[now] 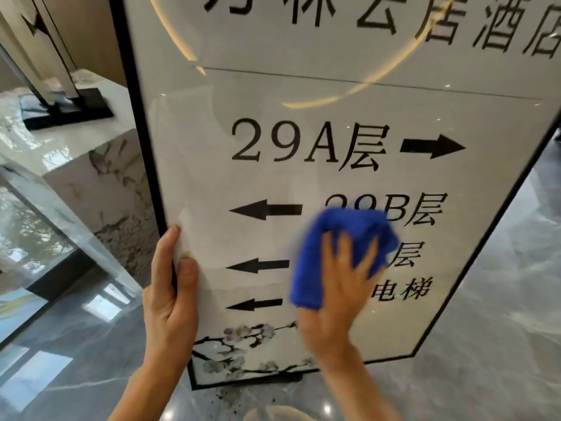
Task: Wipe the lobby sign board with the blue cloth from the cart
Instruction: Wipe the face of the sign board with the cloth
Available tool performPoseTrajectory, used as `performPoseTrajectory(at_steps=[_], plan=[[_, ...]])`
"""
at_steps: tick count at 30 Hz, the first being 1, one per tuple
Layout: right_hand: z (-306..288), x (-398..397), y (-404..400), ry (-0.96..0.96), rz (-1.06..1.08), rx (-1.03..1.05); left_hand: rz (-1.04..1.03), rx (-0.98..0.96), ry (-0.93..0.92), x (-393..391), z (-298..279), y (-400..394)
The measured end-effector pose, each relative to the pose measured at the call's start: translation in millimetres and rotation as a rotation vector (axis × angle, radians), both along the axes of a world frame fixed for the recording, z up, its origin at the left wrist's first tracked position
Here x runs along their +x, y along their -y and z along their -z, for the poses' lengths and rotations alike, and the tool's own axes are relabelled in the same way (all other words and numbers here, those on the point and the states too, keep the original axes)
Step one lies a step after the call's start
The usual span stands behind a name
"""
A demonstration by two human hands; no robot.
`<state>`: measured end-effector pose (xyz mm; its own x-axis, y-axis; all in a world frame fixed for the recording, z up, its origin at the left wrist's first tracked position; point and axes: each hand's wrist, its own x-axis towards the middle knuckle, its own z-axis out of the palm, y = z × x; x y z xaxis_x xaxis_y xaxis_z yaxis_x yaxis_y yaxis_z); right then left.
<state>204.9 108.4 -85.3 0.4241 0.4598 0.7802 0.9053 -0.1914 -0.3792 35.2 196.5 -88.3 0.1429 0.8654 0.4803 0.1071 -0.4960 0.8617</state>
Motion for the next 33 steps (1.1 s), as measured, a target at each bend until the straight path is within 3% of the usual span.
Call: performPoseTrajectory(at_steps=[7, 13, 16, 21, 27, 33], plan=[[52.7, -71.4, -2.8, 0.271, -0.173, -0.259, 0.010, 0.023, -0.020, -5.1, 0.1, 3.4], [46.0, -18.3, 34.9, 0.430, -0.304, -0.287, 0.035, -0.043, 0.044, -8.4, 1.1, 7.7], [36.3, 36.6, 58.2, 0.314, -0.235, -0.159, 0.013, -0.046, 0.014, -6.2, 2.2, 13.7], [30.5, 105.2, 97.0, -0.061, -0.027, -0.030, -0.008, -0.071, -0.041, -10.2, 18.4, 22.1], [52.8, 112.8, 110.8, -0.122, 0.016, -0.047, 0.014, -0.068, -0.063, -12.5, 28.4, 23.3], [80.6, 76.3, 92.4, -0.271, 0.107, 0.090, 0.012, -0.003, -0.011, -8.2, 28.9, 21.7]])
